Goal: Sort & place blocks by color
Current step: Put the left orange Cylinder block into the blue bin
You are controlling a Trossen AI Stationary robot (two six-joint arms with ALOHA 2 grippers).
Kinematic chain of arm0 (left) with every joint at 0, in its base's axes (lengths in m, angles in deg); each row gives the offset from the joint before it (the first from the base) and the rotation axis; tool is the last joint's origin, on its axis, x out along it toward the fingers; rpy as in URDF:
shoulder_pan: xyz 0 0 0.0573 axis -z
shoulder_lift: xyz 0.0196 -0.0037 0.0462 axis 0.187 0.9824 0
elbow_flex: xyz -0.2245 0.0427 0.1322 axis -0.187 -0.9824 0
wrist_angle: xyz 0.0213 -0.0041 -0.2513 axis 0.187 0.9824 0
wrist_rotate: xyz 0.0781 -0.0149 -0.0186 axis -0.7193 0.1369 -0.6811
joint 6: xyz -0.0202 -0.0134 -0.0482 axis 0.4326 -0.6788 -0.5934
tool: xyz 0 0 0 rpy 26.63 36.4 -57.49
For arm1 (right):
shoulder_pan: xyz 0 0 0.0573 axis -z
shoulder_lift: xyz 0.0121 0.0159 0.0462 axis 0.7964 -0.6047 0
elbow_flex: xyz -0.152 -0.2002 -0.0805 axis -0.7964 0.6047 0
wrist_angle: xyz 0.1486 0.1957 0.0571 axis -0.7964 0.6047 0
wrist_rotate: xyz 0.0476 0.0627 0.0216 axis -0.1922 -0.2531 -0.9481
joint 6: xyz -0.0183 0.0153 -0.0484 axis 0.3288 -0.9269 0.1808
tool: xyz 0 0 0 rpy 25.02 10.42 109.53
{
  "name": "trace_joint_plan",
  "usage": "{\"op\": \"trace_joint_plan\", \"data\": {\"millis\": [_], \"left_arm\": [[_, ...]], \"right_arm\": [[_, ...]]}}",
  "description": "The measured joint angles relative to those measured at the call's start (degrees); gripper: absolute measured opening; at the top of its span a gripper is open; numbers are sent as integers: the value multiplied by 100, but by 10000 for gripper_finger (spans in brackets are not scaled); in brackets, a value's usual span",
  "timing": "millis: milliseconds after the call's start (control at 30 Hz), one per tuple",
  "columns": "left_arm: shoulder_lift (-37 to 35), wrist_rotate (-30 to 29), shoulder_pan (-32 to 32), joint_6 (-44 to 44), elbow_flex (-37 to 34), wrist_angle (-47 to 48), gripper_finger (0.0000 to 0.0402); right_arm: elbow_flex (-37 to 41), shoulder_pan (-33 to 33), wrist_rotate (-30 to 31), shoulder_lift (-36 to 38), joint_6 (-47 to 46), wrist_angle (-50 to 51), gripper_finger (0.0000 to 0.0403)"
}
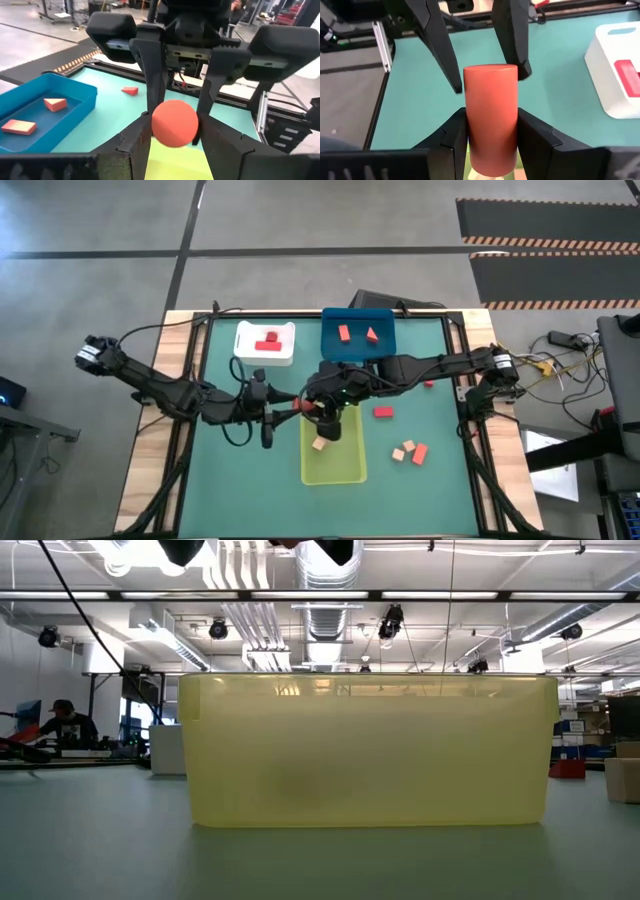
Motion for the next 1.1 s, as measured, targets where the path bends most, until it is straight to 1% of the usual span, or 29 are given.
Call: {"op": "trace_joint_plan", "data": {"millis": [167,267,367,433,567,700,933,1033,1100], "left_arm": [[-7,40,-7,23,0,40,149],[-39,130,0,-1,-2,283,149],[-186,561,11,-316,-4,696,156],[-281,691,13,-620,-4,941,168],[-383,714,11,-772,-21,1150,196],[-412,711,7,-773,-29,1140,213],[-372,707,7,-777,-39,1148,218],[-375,695,-5,-777,-21,1141,218],[-380,679,-7,-742,1,1139,218]], "right_arm": [[-163,4,10,2,84,346,123],[-291,28,67,4,151,653,123],[-432,42,92,5,250,922,123],[-541,39,86,7,315,1080,123],[-798,35,49,10,424,1348,123],[-1018,37,54,17,561,1605,123],[-1171,31,87,22,518,1670,123],[-1247,31,109,38,339,1886,123],[-1336,58,106,64,385,2122,123]]}}
